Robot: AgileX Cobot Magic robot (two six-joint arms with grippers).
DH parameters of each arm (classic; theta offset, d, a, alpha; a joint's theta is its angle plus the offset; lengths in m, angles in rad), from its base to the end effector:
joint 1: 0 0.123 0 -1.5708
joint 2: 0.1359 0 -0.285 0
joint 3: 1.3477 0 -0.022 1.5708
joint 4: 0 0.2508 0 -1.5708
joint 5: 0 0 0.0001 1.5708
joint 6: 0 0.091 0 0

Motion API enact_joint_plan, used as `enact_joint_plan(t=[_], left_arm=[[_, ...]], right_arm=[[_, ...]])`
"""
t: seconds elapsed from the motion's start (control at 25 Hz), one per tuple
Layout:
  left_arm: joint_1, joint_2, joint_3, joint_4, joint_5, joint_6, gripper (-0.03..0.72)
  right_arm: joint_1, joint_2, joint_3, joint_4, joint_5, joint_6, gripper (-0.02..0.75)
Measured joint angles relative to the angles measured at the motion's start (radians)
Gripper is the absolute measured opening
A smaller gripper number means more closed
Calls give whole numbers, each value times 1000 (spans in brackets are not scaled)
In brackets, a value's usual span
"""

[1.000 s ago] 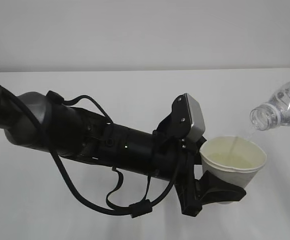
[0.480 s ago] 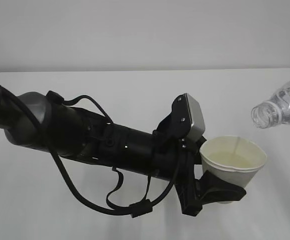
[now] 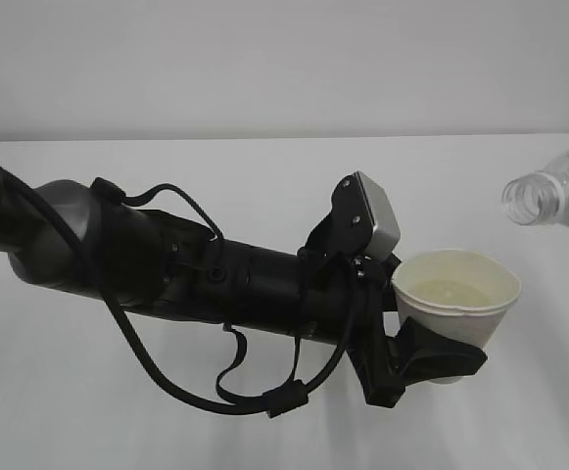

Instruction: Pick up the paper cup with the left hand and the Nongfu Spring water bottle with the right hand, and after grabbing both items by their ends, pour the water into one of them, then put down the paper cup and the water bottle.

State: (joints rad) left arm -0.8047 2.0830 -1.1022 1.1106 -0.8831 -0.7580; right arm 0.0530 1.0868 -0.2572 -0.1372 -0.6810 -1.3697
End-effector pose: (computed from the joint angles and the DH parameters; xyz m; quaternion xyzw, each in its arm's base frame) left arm 0.2368 -0.3369 0.1430 0.5384 0.5916 -0.4594 0.3862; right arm 0.1922 0.0180 0.2315 -0.5263 0.5059 -0.4221 0.5375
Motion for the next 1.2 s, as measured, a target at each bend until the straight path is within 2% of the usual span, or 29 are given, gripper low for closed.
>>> enact_joint_plan(t=[0.56, 1.2], left_arm=[[0, 0, 0, -65, 0, 0, 471], [0, 0, 0, -69, 0, 0, 471]], right_arm=[[0, 0, 0, 2, -2, 363, 419], [0, 0, 0, 22, -69, 712, 419]])
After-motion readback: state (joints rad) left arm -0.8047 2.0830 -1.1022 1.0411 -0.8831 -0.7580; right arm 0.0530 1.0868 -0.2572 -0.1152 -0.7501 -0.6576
